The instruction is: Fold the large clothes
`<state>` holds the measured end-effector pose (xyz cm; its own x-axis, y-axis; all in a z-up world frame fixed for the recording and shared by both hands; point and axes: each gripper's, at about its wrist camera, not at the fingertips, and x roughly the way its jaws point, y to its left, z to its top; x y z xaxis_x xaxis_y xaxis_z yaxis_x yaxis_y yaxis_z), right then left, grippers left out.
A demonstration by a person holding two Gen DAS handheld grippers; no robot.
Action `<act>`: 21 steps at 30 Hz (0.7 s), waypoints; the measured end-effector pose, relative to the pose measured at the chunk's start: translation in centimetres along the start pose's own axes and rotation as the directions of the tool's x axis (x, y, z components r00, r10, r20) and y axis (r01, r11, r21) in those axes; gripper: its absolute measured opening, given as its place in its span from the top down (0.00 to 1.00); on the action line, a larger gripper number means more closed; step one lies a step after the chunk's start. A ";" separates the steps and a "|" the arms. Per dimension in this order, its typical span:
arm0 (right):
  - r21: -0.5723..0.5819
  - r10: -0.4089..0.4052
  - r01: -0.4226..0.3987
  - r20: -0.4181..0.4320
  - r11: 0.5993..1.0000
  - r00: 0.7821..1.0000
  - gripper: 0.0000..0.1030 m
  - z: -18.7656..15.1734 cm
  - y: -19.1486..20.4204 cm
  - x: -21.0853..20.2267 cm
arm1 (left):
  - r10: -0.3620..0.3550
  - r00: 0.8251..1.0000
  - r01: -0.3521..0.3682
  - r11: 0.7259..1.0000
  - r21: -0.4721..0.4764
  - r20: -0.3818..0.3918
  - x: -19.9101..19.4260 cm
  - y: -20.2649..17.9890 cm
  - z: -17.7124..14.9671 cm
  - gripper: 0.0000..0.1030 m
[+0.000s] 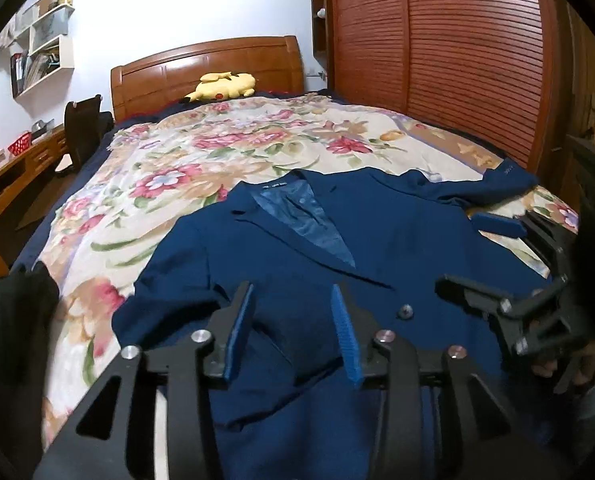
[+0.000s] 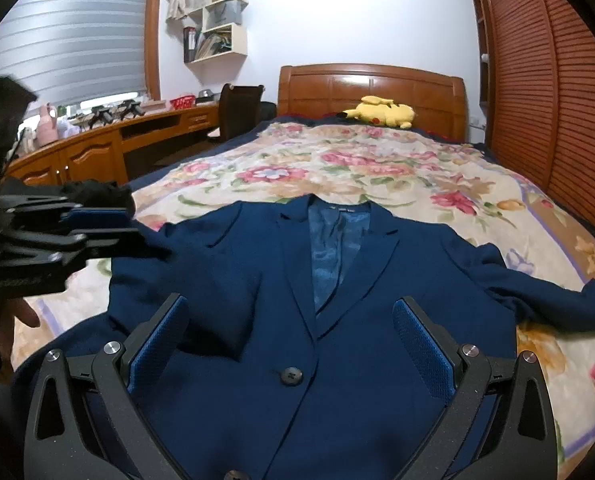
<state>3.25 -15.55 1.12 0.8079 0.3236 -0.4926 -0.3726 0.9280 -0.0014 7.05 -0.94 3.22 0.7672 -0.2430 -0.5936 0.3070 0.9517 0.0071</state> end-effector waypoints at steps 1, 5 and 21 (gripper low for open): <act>-0.002 -0.001 0.001 -0.004 1.000 1.000 0.00 -0.1 0.0 0.1 | 0.000 1.000 0.000 1.000 -0.005 0.002 -0.2 0.2 -0.5 0.60; -0.003 -0.008 0.008 -0.018 1.000 1.000 0.00 -0.3 0.1 0.6 | 0.031 0.999 -0.031 0.999 -0.016 0.023 -0.9 1.1 -2.7 0.51; -0.105 0.053 -0.062 -0.083 0.993 0.995 0.04 -0.5 4.5 3.9 | 0.086 0.996 -0.084 0.990 -0.113 0.011 -1.3 6.3 -8.2 0.47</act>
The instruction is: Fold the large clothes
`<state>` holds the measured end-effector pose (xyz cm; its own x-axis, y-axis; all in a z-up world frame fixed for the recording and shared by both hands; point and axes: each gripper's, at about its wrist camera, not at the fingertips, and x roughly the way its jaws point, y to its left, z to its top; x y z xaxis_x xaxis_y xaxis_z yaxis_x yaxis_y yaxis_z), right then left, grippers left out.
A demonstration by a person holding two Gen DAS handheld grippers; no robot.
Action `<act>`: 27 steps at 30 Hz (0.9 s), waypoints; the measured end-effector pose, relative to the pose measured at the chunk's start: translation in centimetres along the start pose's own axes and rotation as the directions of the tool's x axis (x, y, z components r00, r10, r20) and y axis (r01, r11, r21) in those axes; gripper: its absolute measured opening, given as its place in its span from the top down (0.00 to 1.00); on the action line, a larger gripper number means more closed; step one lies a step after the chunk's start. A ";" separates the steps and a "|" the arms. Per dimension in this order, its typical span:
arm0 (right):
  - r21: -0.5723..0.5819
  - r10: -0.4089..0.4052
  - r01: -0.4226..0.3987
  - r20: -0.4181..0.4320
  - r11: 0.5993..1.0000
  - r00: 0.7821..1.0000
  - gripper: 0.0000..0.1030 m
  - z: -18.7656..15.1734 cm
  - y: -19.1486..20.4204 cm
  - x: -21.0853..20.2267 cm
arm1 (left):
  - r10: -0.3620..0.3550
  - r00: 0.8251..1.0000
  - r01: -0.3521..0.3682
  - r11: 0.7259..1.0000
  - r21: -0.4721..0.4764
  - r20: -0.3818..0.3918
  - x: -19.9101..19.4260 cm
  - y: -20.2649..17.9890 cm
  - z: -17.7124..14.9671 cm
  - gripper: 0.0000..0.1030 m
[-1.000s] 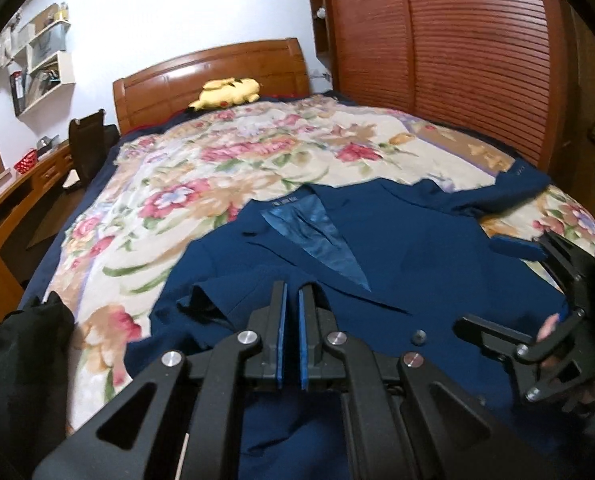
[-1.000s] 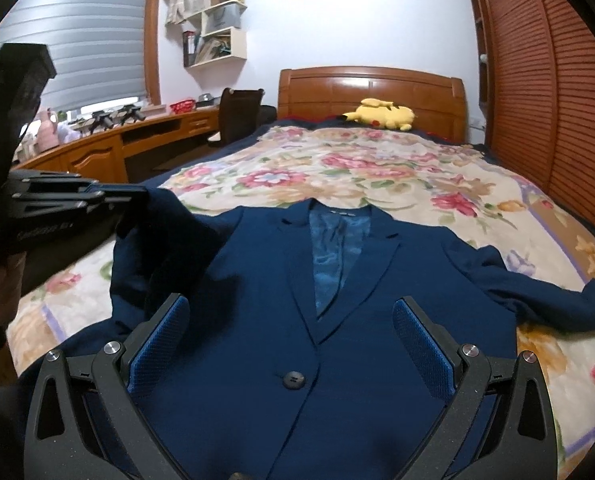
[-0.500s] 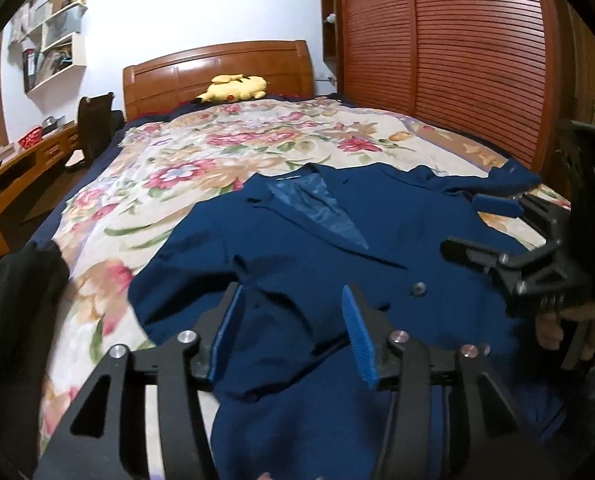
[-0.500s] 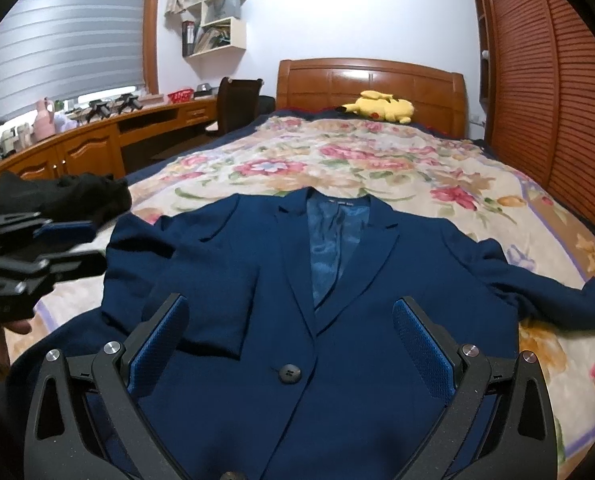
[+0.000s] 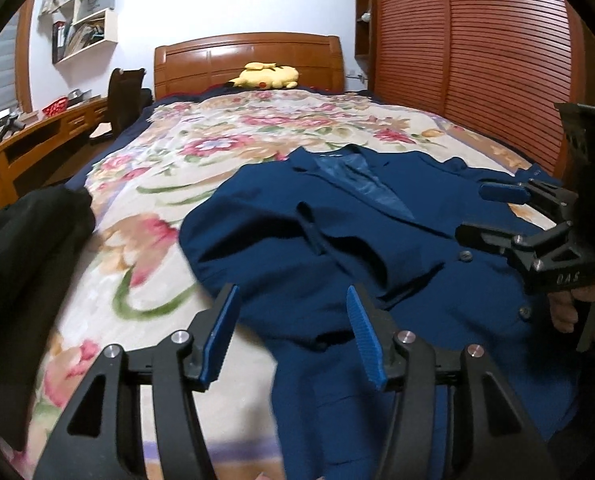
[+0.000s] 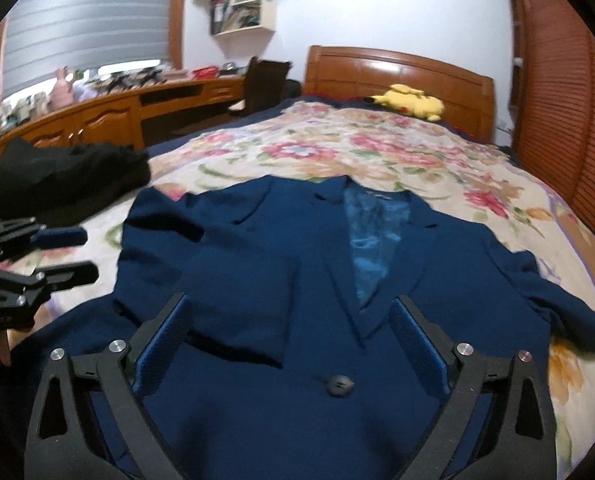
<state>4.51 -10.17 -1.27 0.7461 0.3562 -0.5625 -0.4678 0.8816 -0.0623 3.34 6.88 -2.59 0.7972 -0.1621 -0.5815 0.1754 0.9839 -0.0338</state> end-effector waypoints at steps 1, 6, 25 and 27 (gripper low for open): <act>-0.013 0.014 -0.014 -0.008 1.000 1.000 0.05 0.0 0.5 0.4 | 0.003 1.000 -0.003 1.000 -0.007 0.000 0.0 0.3 -0.2 0.47; -0.072 0.071 -0.075 -0.057 0.995 0.996 0.11 0.1 2.7 2.3 | 0.026 1.000 -0.026 0.999 -0.034 -0.002 0.1 1.7 -1.6 0.47; -0.100 0.177 -0.200 -0.195 0.975 0.965 0.65 -0.9 5.1 7.6 | 0.022 0.999 -0.023 0.999 -0.046 -0.024 0.7 3.1 -3.2 0.47; -0.109 0.175 -0.198 -0.189 0.974 0.966 0.72 -1.0 5.3 7.4 | 0.024 0.999 -0.025 0.999 -0.043 -0.020 0.6 3.0 -3.2 0.47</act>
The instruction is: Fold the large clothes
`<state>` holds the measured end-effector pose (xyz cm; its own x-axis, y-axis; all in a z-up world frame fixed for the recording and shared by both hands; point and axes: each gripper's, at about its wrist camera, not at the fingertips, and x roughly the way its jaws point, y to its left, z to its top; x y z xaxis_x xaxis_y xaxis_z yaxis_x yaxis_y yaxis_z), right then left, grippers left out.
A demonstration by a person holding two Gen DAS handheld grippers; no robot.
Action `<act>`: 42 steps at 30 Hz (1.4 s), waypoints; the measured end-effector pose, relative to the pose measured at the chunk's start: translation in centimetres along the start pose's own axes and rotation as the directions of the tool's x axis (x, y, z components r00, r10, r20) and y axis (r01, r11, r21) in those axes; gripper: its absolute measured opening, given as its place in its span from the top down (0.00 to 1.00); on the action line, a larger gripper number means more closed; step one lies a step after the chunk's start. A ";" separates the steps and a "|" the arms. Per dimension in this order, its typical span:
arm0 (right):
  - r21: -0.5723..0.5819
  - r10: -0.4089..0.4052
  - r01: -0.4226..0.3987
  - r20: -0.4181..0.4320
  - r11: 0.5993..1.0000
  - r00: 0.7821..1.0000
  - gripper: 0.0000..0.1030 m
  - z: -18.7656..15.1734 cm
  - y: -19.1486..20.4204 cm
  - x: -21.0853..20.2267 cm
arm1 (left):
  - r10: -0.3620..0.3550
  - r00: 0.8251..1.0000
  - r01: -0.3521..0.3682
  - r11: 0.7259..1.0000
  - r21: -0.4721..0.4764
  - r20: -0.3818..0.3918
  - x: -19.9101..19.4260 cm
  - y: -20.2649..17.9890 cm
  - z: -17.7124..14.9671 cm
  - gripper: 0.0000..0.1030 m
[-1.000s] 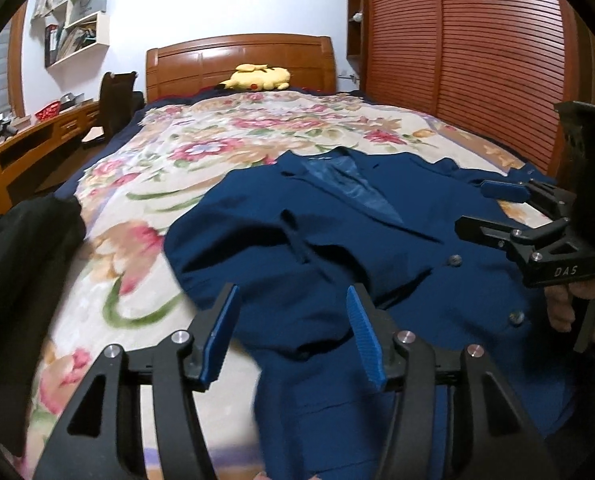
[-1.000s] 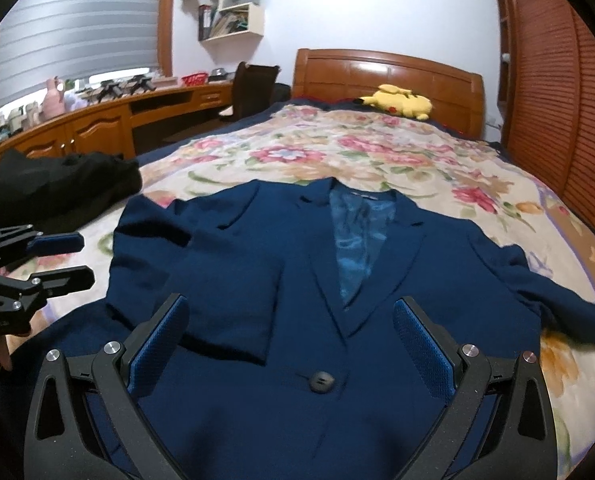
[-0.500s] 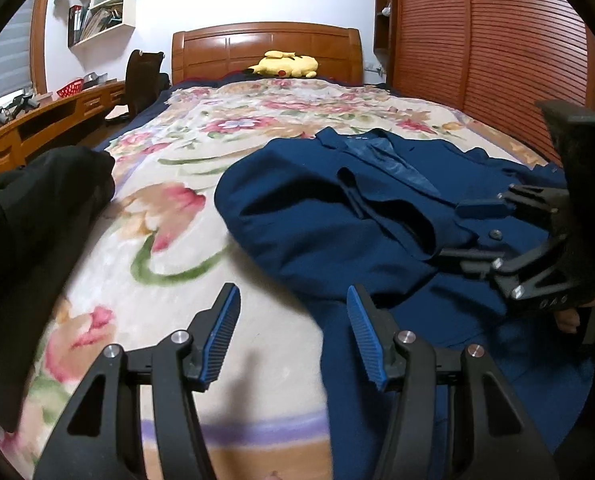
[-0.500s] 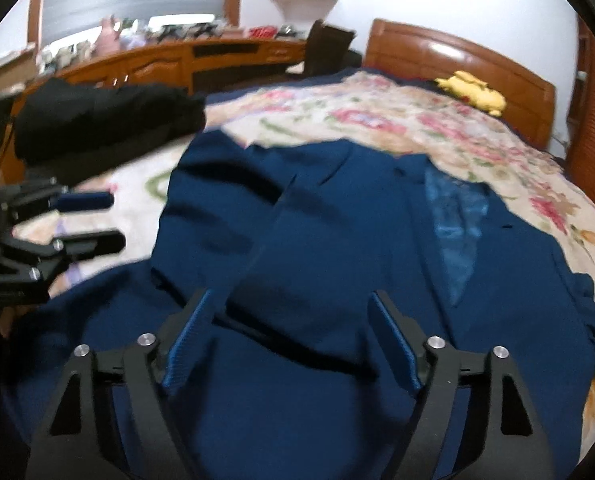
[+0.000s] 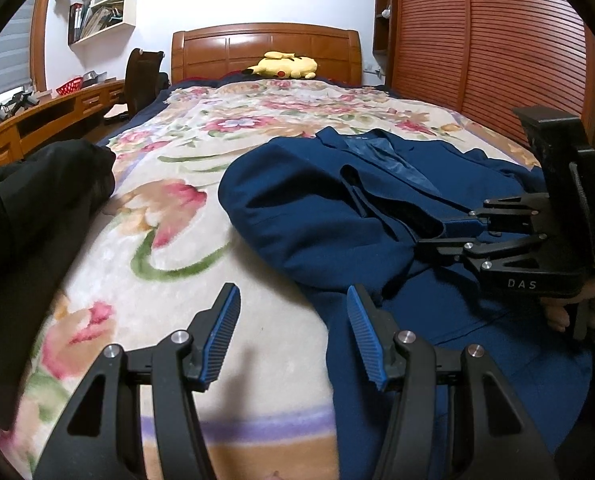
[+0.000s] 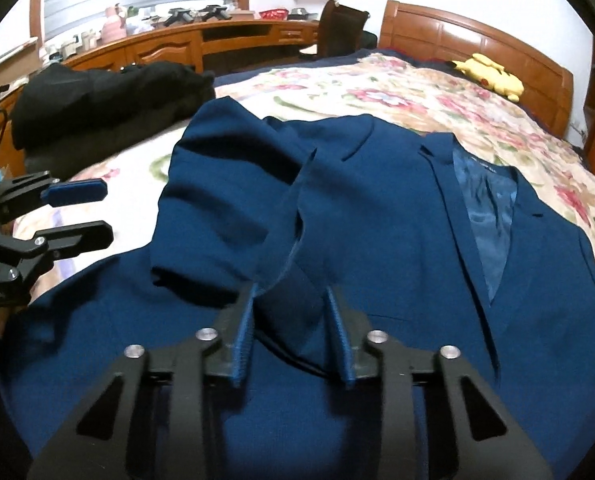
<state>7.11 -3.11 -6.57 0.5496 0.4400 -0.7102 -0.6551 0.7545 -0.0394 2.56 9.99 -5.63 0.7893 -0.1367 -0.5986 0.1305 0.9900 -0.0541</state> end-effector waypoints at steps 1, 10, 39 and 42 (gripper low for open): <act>-0.002 0.001 -0.001 0.008 1.000 1.000 0.77 0.0 0.1 -0.2 | 0.001 1.000 -0.001 1.000 0.000 0.001 0.0 0.0 0.0 0.47; 0.087 -0.020 0.008 0.133 0.996 0.991 0.92 0.2 -1.7 -3.4 | -0.001 1.000 0.001 1.000 -0.005 0.008 -0.2 0.1 0.0 0.47; 0.287 -0.136 0.045 0.305 0.957 0.943 0.93 -1.9 -6.5 -10.9 | -0.032 0.996 0.032 0.999 0.007 0.087 -2.1 -1.9 1.4 0.47; 0.306 -0.162 0.059 0.324 0.950 0.932 0.93 -2.0 -6.8 -11.6 | -0.047 0.994 0.046 0.999 0.012 0.094 -2.2 -2.4 1.6 0.47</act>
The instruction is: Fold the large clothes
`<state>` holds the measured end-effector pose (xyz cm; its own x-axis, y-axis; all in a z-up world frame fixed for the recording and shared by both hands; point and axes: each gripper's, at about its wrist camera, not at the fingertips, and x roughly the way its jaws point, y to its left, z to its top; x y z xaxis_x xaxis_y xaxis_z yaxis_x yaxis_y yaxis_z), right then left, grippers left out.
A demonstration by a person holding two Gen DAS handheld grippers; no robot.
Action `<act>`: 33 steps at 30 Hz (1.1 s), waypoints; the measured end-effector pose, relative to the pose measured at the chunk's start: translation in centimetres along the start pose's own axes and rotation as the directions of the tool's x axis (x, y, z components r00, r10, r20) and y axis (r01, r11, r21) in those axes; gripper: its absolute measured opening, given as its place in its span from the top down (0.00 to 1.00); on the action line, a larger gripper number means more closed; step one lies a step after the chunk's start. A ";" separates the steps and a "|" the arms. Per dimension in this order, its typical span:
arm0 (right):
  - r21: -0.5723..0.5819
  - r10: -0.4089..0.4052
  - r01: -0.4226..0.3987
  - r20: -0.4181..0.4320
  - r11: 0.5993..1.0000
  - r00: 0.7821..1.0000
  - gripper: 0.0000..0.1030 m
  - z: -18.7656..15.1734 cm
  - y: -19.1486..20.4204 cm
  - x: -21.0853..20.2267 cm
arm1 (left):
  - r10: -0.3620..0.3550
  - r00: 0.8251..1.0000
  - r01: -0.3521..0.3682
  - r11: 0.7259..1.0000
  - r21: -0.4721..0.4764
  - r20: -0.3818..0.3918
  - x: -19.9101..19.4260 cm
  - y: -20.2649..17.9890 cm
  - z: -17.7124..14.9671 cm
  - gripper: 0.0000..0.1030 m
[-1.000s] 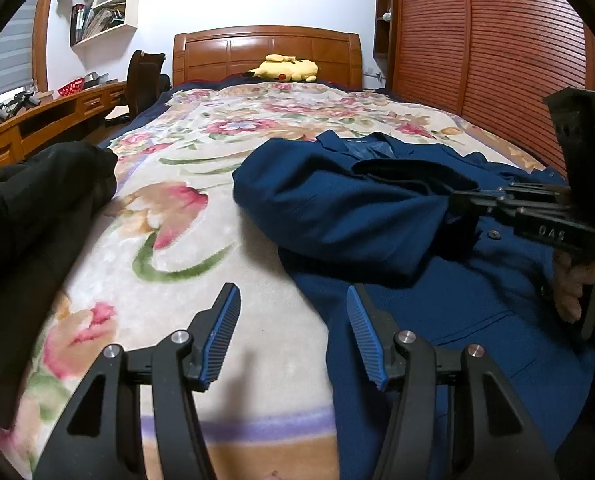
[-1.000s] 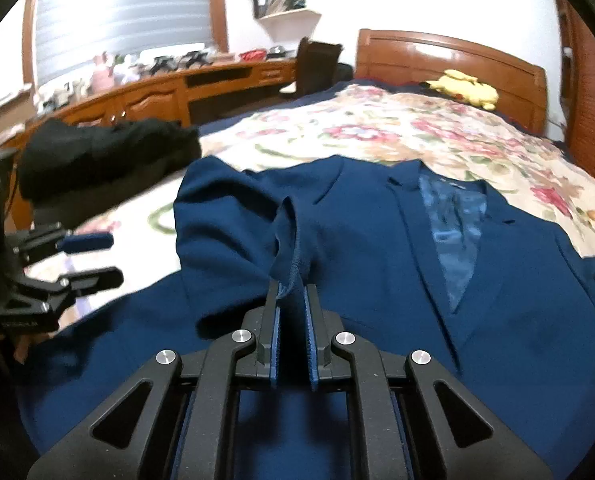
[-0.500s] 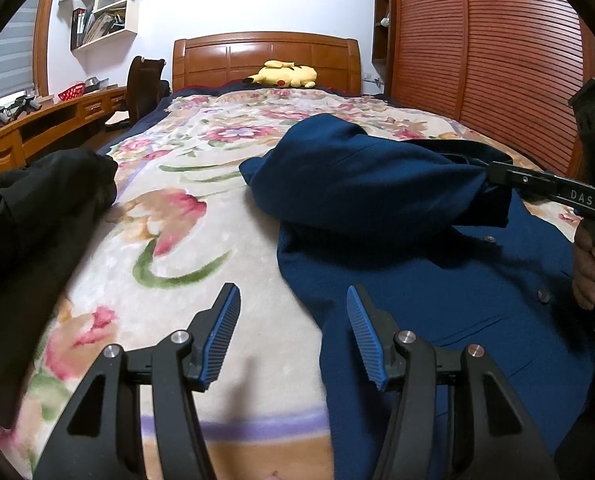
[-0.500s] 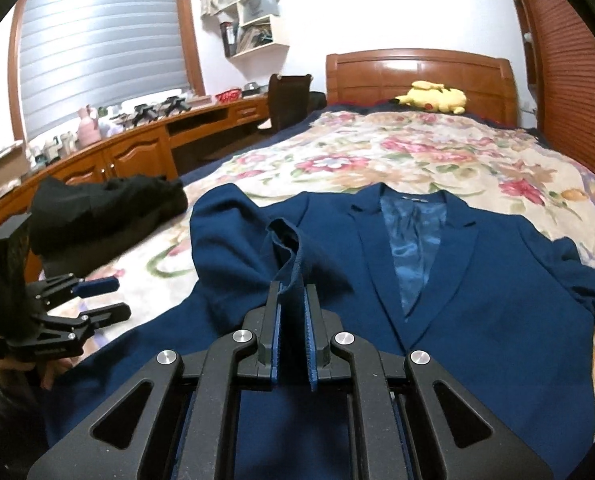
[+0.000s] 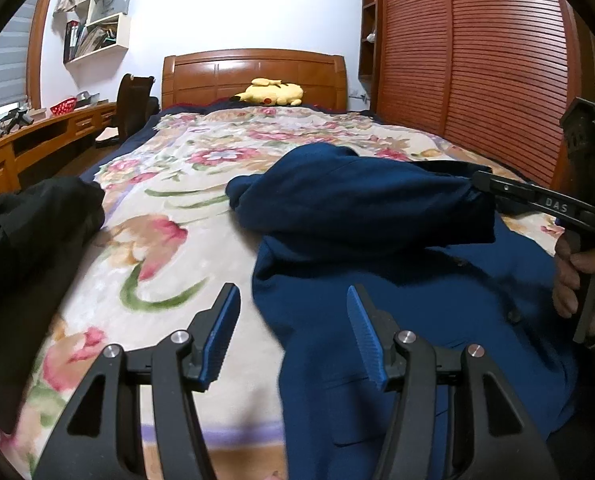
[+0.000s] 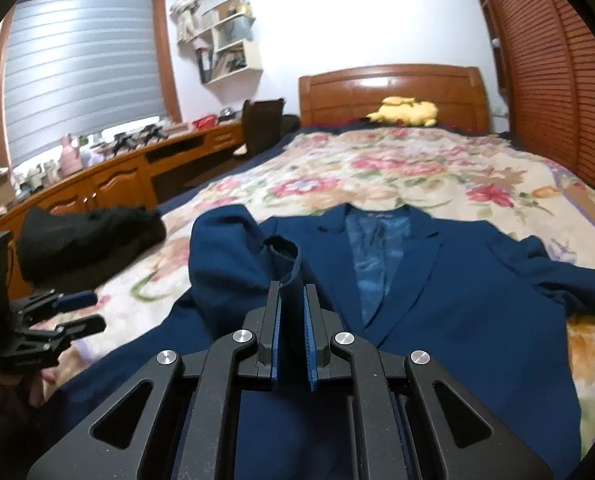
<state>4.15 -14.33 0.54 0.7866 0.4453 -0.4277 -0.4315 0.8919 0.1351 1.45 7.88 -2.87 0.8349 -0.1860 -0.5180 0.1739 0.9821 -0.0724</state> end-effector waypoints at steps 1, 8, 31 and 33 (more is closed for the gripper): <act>-0.003 -0.018 0.018 0.008 1.000 1.000 0.93 0.1 -0.1 -0.2 | -0.006 1.000 0.006 1.000 0.003 0.000 0.0 -0.2 0.1 0.47; 0.010 -0.076 0.076 0.061 0.997 0.995 0.94 0.5 -0.9 -1.4 | -0.040 0.999 0.040 0.999 0.027 0.004 0.3 -2.1 0.5 0.47; -0.053 -0.372 0.371 -0.020 0.927 0.928 0.97 -4.5 -6.0 -8.6 | -0.080 0.997 0.079 0.996 0.049 0.008 0.7 -4.6 1.2 0.47; -0.069 -0.389 0.386 -0.036 0.920 0.921 0.97 -5.2 -6.1 -9.3 | -0.078 0.997 0.078 0.996 0.053 0.008 0.8 -4.7 1.3 0.47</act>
<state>-2.80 -24.30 -0.99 0.8761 0.0605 -0.4783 -0.1241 0.9870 -0.1025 2.01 3.11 -1.83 0.8231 -0.2628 -0.5035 0.2658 0.9617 -0.0674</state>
